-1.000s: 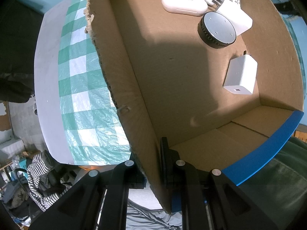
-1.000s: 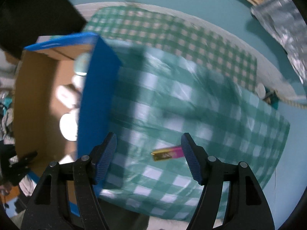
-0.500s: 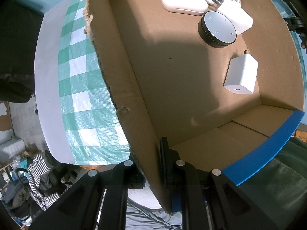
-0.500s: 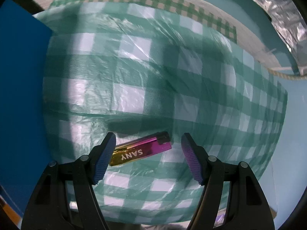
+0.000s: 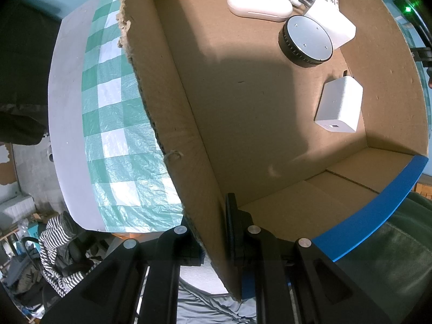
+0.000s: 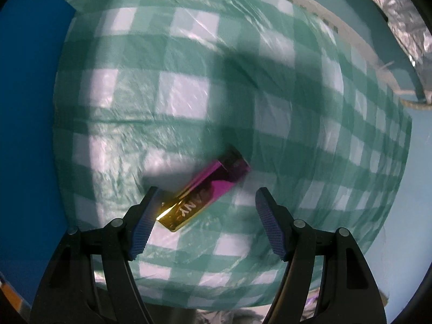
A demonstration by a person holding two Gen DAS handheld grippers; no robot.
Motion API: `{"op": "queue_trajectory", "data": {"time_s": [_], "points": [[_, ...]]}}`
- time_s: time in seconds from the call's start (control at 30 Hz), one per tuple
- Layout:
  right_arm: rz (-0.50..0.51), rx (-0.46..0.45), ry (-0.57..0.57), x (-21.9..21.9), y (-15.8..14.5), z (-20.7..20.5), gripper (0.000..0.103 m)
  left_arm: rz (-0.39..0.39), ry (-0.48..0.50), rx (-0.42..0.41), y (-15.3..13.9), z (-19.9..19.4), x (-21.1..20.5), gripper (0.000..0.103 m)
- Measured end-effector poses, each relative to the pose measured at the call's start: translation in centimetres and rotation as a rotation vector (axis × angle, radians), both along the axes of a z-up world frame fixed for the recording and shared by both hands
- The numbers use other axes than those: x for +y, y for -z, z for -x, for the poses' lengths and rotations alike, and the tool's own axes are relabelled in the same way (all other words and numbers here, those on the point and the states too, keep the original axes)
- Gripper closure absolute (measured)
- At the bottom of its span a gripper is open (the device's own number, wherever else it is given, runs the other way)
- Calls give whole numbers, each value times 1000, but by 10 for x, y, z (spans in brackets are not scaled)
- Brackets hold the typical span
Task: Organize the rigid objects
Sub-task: 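Move the right gripper back to the pink-gold SANY lighter, then grasp the pink-gold lighter with the right gripper and lift it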
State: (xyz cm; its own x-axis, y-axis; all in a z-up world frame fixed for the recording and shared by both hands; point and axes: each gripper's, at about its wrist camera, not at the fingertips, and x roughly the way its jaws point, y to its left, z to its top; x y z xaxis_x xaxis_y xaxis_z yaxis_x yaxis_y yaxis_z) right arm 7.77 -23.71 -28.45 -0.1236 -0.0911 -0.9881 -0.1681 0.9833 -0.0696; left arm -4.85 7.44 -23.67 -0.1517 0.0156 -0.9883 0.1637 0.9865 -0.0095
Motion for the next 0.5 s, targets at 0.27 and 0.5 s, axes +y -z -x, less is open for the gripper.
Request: {"op": "queue_trajectory", "data": {"time_s": [0.27, 0.5], "points": [[-92, -11, 18, -33, -7, 11, 70, 0, 0, 0, 1, 0, 1, 90], [-127, 10, 6, -53, -11, 14, 81, -1, -1, -1, 1, 0, 2, 90]]}}
